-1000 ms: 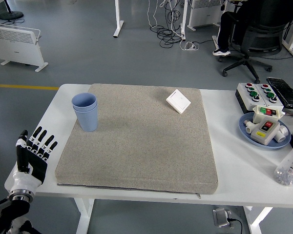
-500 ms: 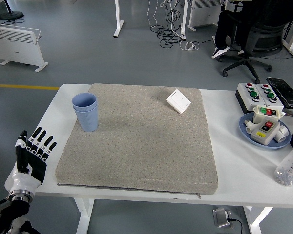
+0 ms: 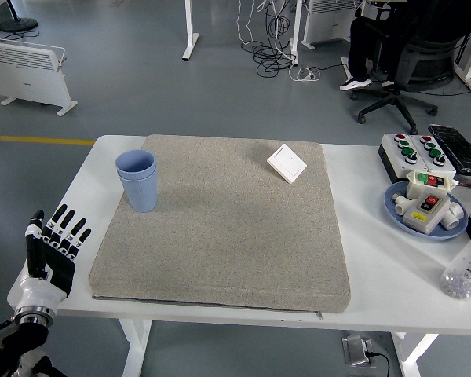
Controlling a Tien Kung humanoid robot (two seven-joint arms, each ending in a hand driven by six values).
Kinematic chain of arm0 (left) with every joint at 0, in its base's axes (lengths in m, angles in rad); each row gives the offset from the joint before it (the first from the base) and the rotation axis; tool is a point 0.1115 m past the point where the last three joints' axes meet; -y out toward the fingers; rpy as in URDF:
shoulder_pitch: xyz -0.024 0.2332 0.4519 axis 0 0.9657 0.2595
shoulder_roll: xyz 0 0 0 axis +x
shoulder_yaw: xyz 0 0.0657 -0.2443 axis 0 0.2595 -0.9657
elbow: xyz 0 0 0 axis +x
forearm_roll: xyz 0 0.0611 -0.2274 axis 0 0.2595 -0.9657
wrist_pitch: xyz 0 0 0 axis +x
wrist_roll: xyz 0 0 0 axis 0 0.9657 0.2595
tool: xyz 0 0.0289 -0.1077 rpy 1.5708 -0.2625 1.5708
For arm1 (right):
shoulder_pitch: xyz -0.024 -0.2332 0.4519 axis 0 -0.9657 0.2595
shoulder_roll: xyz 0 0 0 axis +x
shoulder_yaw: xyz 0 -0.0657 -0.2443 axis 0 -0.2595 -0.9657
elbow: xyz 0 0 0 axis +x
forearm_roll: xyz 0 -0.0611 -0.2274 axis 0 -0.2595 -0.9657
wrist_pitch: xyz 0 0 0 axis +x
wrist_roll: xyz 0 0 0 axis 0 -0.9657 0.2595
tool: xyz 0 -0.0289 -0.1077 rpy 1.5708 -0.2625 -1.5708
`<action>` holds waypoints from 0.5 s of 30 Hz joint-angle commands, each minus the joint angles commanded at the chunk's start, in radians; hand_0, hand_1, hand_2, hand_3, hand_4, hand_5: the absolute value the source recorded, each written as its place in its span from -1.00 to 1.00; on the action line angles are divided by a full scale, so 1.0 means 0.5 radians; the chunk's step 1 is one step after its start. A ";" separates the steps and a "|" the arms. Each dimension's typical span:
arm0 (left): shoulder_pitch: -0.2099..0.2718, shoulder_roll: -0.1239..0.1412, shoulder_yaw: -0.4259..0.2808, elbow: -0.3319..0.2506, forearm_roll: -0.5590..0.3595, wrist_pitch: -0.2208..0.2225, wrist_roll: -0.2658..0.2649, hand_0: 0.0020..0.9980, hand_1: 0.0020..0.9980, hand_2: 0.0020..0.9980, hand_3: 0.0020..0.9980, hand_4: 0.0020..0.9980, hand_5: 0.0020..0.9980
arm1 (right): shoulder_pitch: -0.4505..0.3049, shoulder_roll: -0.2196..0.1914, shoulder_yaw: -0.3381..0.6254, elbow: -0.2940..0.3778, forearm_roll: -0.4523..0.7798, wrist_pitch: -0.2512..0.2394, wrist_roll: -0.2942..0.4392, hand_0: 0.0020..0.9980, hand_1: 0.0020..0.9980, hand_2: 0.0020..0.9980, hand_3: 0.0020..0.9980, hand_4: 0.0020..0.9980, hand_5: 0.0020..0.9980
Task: Push cup pick cup insert cup
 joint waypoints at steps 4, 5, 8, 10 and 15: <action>0.001 0.000 0.003 0.001 0.003 0.002 0.000 0.71 0.73 0.90 0.78 0.22 1.00 | 0.001 0.001 0.012 0.000 -0.015 0.000 -0.003 0.50 0.25 0.25 0.12 -0.87 -0.11; 0.002 0.000 0.003 0.001 0.003 0.002 0.000 0.71 0.73 0.90 0.78 0.22 1.00 | 0.001 0.001 0.013 0.000 -0.017 0.000 -0.003 0.50 0.25 0.25 0.12 -0.87 -0.11; 0.005 0.000 0.007 0.003 0.006 0.003 0.002 0.71 0.73 0.90 0.79 0.22 1.00 | 0.001 0.001 0.014 0.000 -0.018 0.000 -0.003 0.50 0.24 0.25 0.12 -0.87 -0.12; 0.005 0.000 0.009 0.006 0.007 0.004 0.002 0.71 0.73 0.90 0.79 0.22 1.00 | 0.000 0.001 0.013 0.000 -0.017 0.000 -0.003 0.50 0.24 0.25 0.12 -0.87 -0.12; 0.000 0.000 0.004 0.024 0.015 0.014 -0.029 0.71 0.73 0.90 0.79 0.22 1.00 | 0.000 0.002 0.012 0.000 -0.015 0.001 -0.002 0.50 0.25 0.25 0.12 -0.87 -0.11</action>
